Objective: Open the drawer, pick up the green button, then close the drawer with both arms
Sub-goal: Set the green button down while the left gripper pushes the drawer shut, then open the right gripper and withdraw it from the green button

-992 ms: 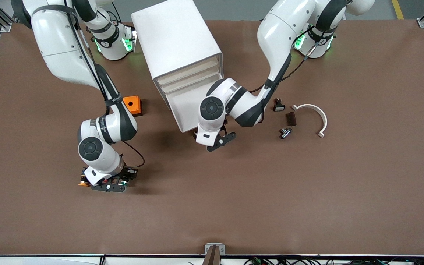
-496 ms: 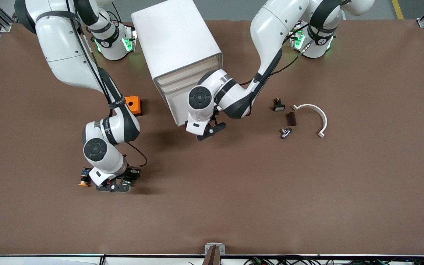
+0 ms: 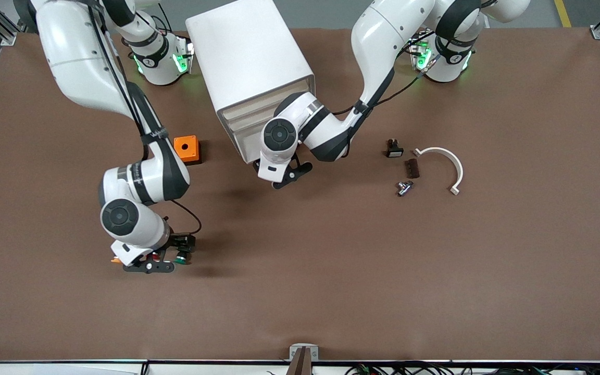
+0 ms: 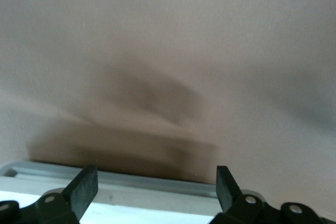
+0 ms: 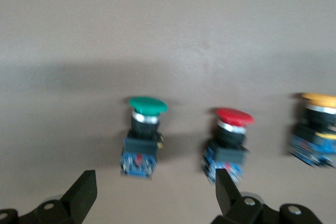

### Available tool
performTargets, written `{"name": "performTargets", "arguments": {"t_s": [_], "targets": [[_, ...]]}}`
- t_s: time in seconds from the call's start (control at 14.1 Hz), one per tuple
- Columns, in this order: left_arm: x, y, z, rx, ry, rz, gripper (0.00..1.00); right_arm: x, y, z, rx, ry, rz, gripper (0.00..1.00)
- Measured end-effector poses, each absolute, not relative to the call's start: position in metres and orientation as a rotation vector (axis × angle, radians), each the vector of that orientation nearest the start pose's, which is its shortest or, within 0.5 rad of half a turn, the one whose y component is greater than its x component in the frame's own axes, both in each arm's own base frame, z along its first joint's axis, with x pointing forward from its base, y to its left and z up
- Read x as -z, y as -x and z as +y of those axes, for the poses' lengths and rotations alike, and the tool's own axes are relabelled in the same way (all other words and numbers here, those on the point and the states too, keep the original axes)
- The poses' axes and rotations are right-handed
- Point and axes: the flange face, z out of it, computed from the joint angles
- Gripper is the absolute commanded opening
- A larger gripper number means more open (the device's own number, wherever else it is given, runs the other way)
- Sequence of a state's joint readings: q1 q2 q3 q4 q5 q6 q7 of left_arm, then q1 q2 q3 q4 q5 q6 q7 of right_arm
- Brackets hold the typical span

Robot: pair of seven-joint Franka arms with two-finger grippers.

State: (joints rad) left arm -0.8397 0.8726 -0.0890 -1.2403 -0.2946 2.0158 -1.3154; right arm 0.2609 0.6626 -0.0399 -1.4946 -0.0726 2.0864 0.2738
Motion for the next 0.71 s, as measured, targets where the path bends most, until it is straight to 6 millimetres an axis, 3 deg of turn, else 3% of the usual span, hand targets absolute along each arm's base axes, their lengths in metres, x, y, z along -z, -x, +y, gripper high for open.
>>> {"name": "performTargets", "arguments": {"t_s": [0.14,0.5,0.71], "targets": [[-0.233,-0.443,-0.598,-0.599,3.022,-0.895,0.99,-0.316,-0.683,0.131,-0.158,3.249,-0.008,1.00],[-0.224,-0.418,-0.609,-0.776,2.983,-0.929,0.99,-0.409,-0.657,0.042,-0.337,3.227,-0.036,1.00],[-0.219,-0.412,-0.610,-0.874,2.951,-0.979,0.99,-0.464,-0.634,0.023,-0.342,3.219,-0.002,1.00]]}}
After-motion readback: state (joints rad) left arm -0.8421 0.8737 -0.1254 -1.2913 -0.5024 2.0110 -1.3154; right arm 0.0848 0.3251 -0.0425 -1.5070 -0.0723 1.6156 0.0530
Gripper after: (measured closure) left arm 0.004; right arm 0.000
